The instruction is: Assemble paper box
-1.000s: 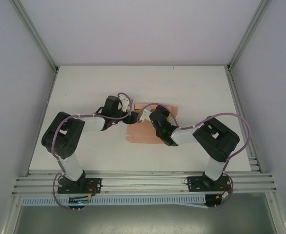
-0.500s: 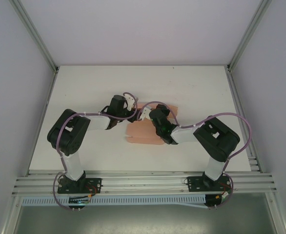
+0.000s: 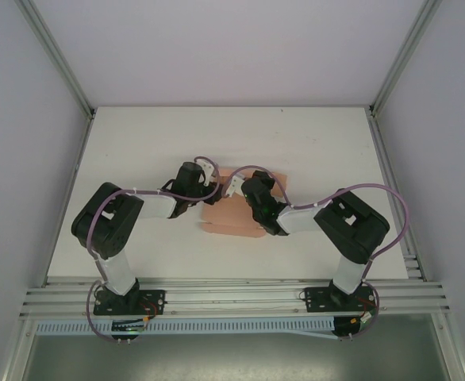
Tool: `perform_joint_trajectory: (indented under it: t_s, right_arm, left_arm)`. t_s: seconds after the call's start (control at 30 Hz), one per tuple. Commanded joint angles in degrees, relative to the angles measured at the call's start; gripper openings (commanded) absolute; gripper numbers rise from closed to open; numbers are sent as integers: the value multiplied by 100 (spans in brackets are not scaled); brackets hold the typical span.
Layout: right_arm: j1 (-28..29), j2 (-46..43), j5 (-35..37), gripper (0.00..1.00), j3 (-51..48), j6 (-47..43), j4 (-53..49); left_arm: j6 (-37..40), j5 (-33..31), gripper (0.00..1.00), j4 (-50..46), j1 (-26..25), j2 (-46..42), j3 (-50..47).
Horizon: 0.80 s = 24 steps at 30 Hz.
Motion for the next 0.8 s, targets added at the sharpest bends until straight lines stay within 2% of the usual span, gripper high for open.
perform_joint_trajectory:
  t_s: [0.0,0.03,0.13,0.17,0.37,0.5,0.57,0.6,0.7,0.73,0.77]
  right_arm:
    - [30,203,-62,0,-38,229,-729]
    - [38,216,-49,0,-28,232,-733]
    - [62,216,-25,0,19,327,-792]
    - [84,208,-13,0,45,393,-833]
    - [152,288,23,0,241,794,-1131]
    - [183,357,75,0,276,939,-1211]
    - [184,366,97,0,280,1021,-1260]
    - [185,365,97,0,279,1049,-1277]
    - [178,365,140,0,287,1057,-1310]
    - [165,374,149,0,299,1049,-1315]
    - [150,371,160,0,296,1047,-1320]
  left_arm:
    - [-337,-562,38,190,45,-2,256]
    - [-320,-598,34,165,21,32,323]
    - [-466,-915,5,154,-39,128,454]
    - [-550,-1034,0,101,-58,188,512]
    - [-826,-2031,0,-103,-424,592,843]
    - [-1546,-2823,0,-517,-552,766,1035]
    - [-1669,-3011,0,-658,-584,834,1123]
    - [-1662,-2935,0,-660,-588,858,1133]
    - [-1232,-2088,0,-284,-588,811,1016]
    - [-1118,-1865,7,-180,-588,751,935]
    - [-1089,-1664,21,-118,-584,677,855]
